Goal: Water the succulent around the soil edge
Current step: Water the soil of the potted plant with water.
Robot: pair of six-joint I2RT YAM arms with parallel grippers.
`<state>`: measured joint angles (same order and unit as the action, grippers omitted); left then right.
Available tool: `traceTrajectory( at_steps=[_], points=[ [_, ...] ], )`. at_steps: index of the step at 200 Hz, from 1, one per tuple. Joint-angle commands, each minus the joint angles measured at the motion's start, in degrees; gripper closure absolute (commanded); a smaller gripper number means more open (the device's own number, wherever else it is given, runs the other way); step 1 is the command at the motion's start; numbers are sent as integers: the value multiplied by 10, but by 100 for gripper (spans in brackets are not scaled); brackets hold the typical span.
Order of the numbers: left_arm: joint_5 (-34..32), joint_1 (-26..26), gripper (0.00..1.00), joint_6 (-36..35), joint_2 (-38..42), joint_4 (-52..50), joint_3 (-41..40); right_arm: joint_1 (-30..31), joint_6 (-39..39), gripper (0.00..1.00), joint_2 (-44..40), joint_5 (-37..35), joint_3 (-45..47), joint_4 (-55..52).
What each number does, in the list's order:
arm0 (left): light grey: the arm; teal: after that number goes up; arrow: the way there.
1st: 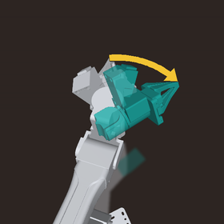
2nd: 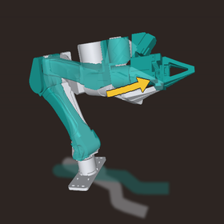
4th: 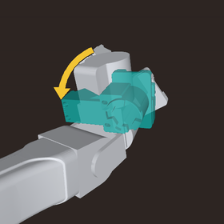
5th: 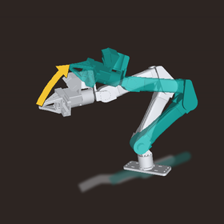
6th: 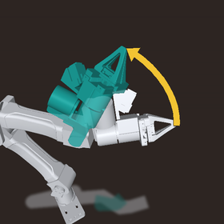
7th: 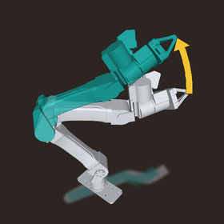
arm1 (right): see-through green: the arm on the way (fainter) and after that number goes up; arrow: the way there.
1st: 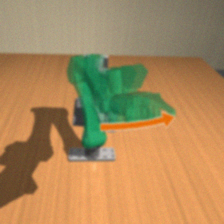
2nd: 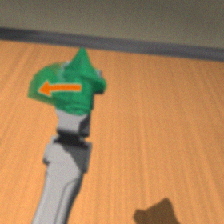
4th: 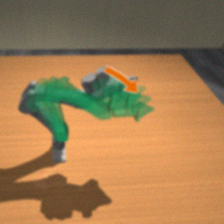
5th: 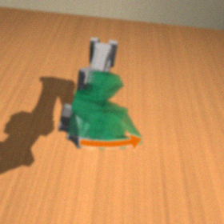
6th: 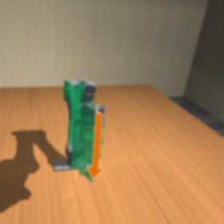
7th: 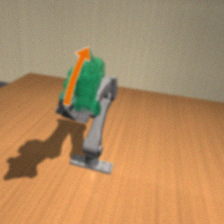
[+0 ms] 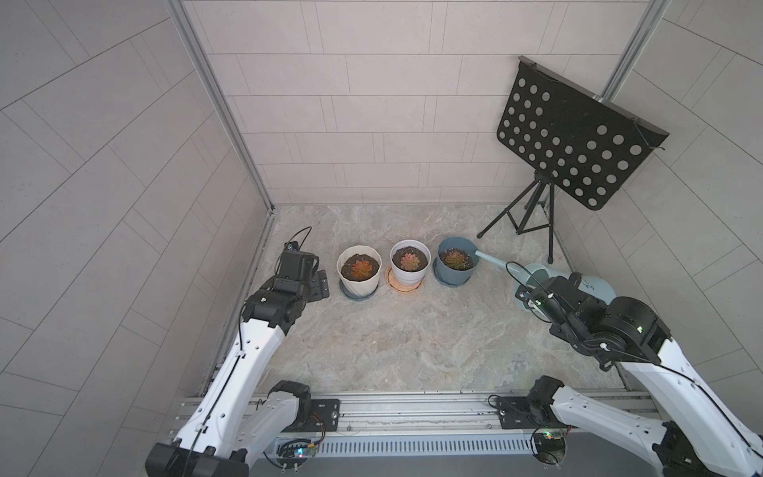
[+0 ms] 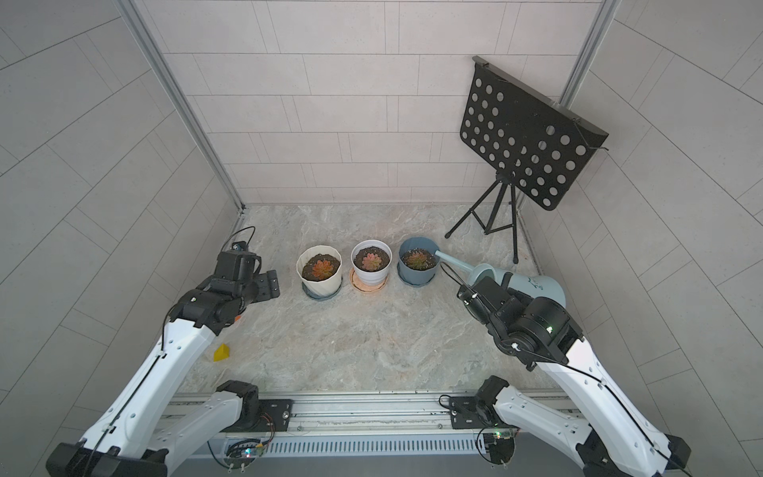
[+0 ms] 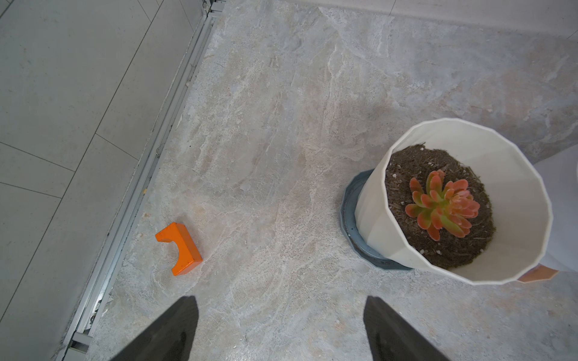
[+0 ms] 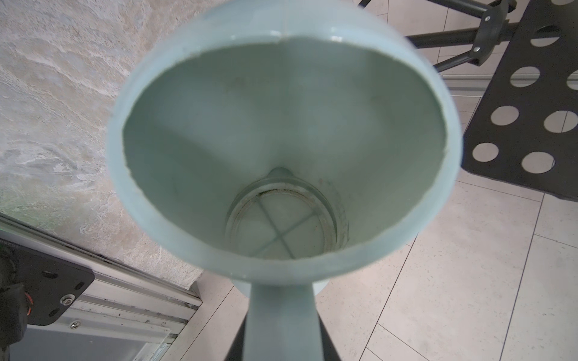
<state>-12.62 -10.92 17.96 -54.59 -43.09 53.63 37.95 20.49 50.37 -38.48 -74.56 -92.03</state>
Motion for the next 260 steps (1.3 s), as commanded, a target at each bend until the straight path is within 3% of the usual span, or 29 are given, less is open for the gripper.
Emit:
traceTrajectory(
  at_steps=[1, 260],
  points=[
    [4, 5, 10, -6, -1, 6, -7, -2, -9, 100, 2, -39, -8, -66],
    [19, 18, 10, -4, 1, 8, -8, -16, 40, 100, 65, -35, -43, 11]
  ],
)
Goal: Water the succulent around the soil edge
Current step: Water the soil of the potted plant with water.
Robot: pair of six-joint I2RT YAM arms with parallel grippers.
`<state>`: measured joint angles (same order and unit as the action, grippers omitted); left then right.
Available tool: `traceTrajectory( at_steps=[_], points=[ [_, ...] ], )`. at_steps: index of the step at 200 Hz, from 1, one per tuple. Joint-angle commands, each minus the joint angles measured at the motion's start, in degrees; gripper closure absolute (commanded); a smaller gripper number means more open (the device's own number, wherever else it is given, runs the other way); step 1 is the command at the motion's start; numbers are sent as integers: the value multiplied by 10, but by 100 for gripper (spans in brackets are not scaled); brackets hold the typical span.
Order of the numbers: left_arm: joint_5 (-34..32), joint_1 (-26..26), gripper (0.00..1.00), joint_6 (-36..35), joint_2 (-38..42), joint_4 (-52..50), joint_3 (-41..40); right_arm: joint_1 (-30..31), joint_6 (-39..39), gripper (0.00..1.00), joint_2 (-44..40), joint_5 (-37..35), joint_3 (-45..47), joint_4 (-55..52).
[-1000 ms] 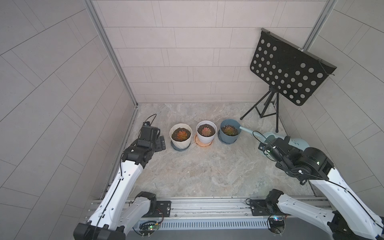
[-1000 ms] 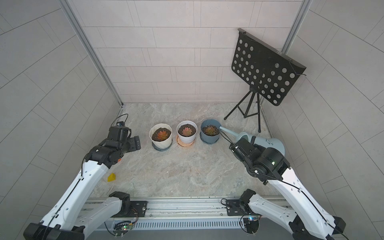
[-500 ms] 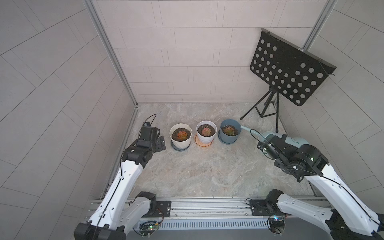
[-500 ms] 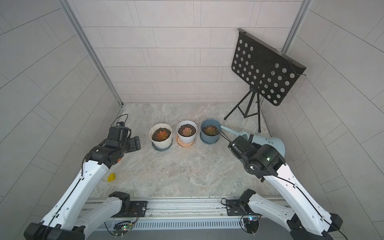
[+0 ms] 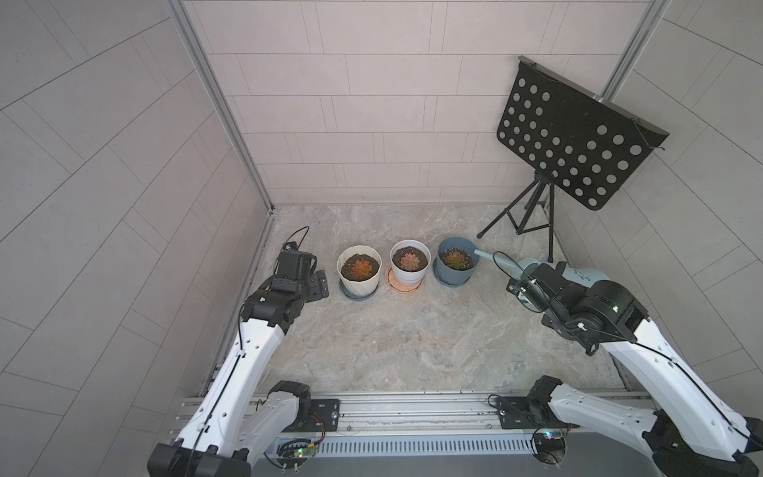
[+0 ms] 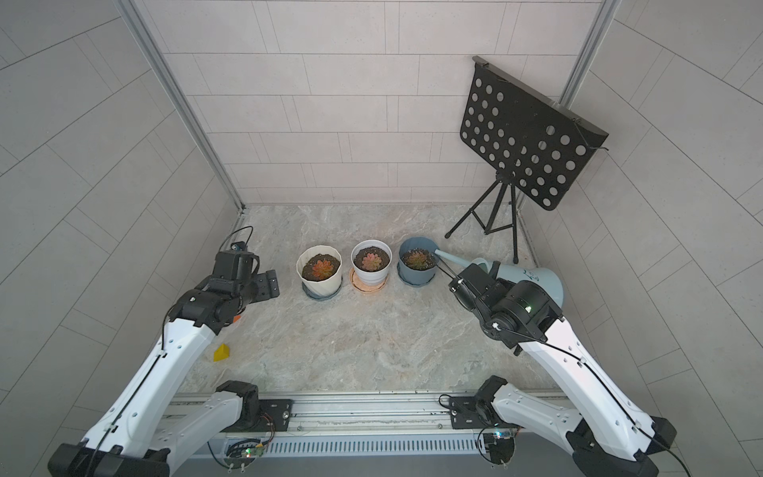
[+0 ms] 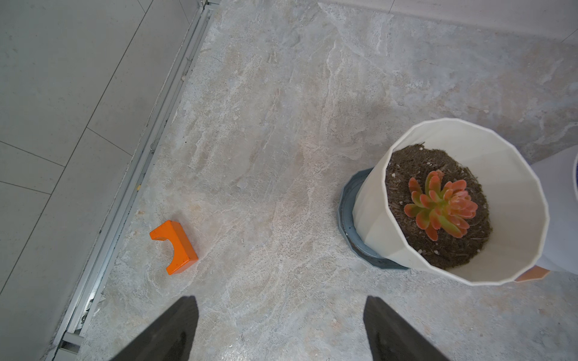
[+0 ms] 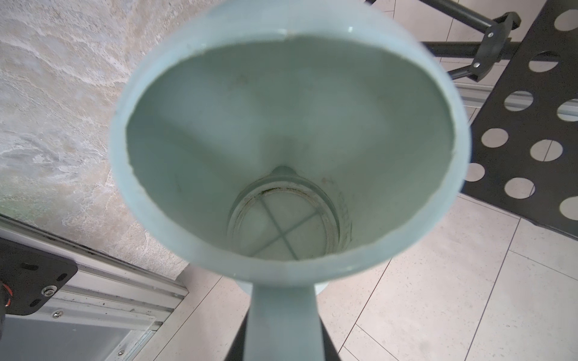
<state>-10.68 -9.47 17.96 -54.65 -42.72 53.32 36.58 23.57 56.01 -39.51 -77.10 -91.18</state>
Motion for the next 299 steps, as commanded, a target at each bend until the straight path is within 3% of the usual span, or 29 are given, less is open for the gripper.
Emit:
traceTrajectory(
  at_steps=[1, 299],
  points=[
    [-1, 4, 10, -4, 1, 4, -5, -3, 9, 100, 9, -25, -18, 3],
    [28, 19, 10, -8, -6, -2, 3, 17, 35, 100, 111, -32, -103, 63]
  ],
)
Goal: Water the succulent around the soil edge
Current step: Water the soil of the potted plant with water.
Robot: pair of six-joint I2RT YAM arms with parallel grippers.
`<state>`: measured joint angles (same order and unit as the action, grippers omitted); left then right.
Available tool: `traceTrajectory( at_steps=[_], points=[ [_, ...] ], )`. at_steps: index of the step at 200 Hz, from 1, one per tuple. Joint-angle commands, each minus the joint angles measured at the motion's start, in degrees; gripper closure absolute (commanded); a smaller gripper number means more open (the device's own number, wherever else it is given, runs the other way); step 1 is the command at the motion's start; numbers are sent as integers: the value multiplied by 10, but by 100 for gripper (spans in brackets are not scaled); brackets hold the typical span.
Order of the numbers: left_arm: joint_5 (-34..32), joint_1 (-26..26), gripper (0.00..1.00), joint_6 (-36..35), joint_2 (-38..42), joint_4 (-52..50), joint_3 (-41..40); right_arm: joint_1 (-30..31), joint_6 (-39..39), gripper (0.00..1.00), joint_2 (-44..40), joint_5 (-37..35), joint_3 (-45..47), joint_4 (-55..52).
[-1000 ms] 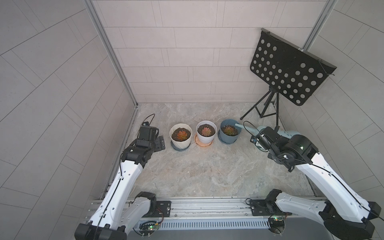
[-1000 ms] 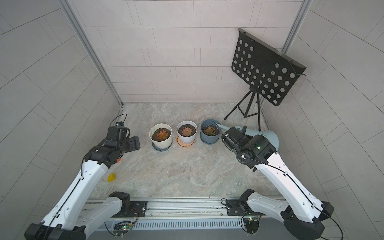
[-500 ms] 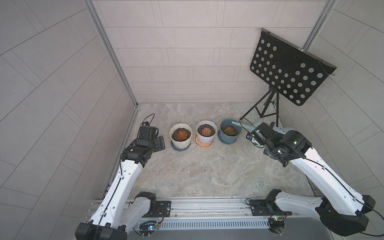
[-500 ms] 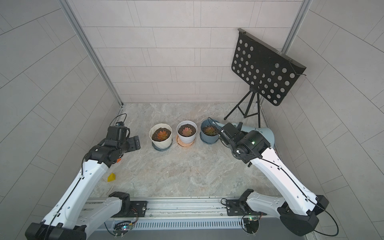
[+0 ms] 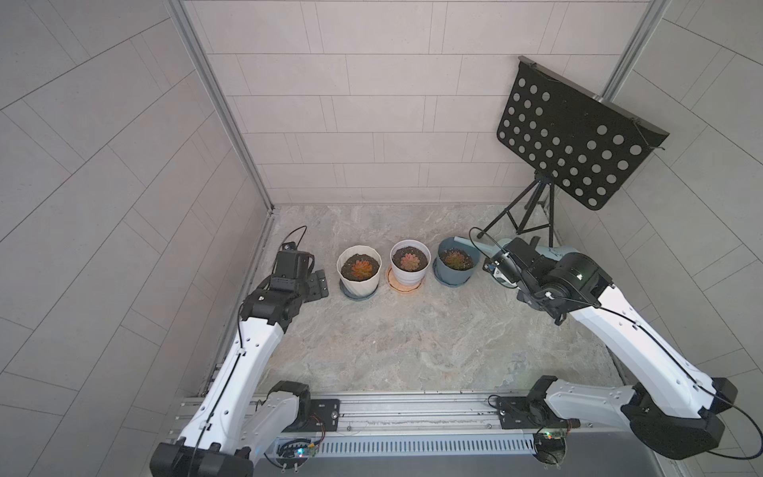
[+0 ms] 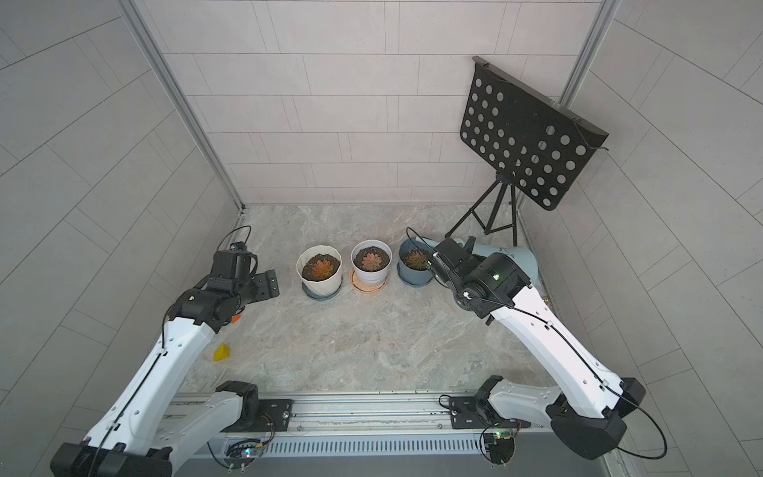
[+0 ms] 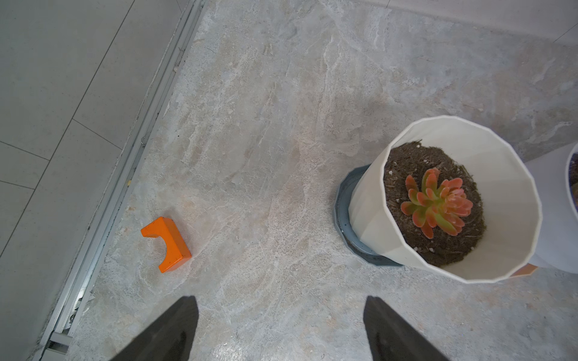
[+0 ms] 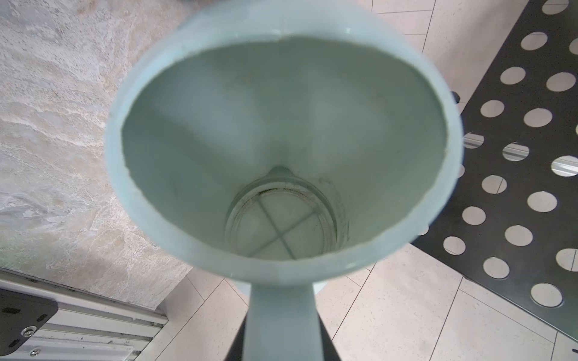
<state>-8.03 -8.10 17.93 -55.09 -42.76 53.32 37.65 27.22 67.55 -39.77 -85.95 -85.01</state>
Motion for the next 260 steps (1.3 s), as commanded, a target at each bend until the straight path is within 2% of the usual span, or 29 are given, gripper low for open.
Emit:
traceTrajectory(
  at_steps=[1, 260],
  points=[
    [1, 5, 10, -8, -1, -1, 3, 6, -1, 100, -4, -29, -14, 1],
    [10, 11, 10, -11, -2, -1, 4, 73, -47, 100, 8, -35, -6, -40]
  ],
)
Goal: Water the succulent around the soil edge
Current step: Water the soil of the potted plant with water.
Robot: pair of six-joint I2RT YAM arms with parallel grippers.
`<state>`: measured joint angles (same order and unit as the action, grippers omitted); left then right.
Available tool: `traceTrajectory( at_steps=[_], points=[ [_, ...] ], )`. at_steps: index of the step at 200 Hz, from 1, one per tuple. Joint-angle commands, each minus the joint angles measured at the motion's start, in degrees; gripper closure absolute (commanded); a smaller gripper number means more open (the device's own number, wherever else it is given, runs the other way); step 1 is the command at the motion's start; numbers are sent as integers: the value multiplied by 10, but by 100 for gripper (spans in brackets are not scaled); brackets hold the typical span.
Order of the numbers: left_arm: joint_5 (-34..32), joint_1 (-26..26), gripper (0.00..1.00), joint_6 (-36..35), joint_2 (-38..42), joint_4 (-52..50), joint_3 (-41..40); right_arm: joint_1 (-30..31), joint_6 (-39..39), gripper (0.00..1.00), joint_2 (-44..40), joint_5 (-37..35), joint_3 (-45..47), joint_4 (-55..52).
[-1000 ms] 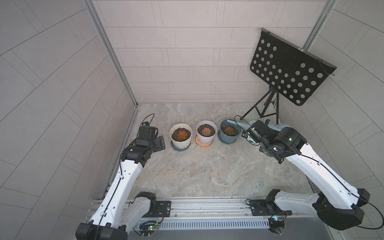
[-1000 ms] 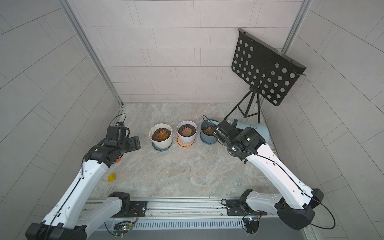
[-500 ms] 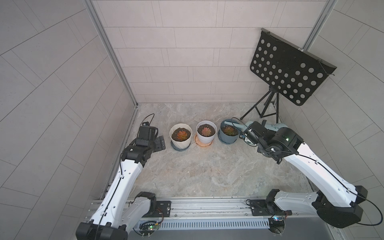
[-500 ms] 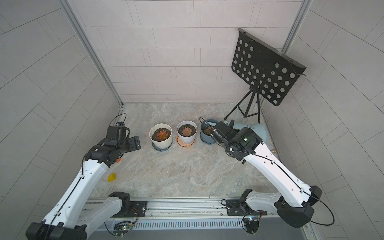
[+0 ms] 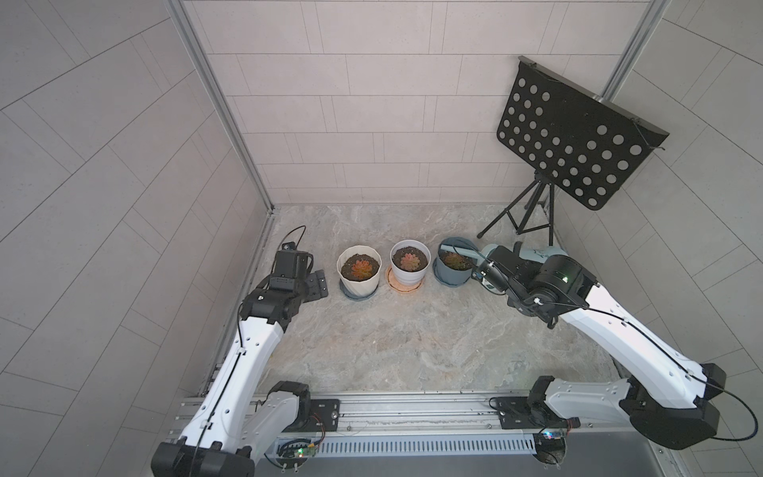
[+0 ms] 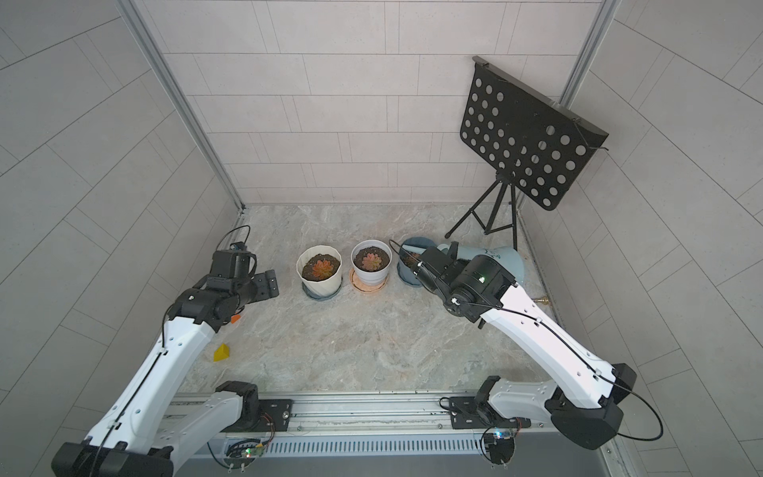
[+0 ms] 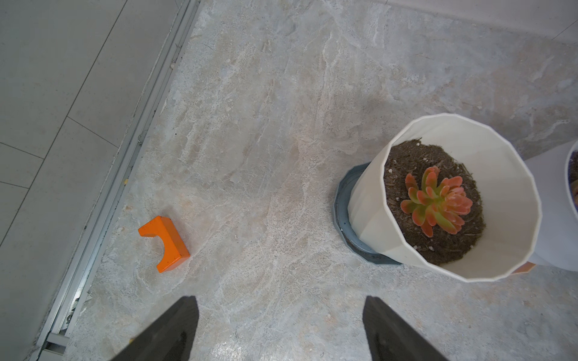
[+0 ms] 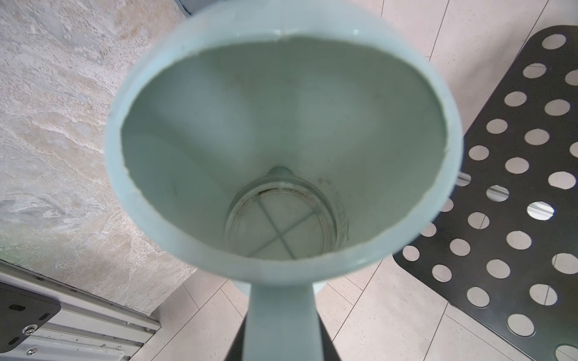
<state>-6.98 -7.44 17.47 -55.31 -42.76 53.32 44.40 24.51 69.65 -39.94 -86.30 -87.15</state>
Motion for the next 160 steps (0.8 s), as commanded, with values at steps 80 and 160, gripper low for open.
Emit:
traceTrajectory(
  at_steps=[80, 160],
  points=[
    [0, 9, 10, -7, 0, -2, 3, 23, -38, 100, -28, -32, 14, -41],
    [0, 11, 10, -7, 0, -2, 3, 43, -65, 100, -50, -31, 26, -72]
  ],
)
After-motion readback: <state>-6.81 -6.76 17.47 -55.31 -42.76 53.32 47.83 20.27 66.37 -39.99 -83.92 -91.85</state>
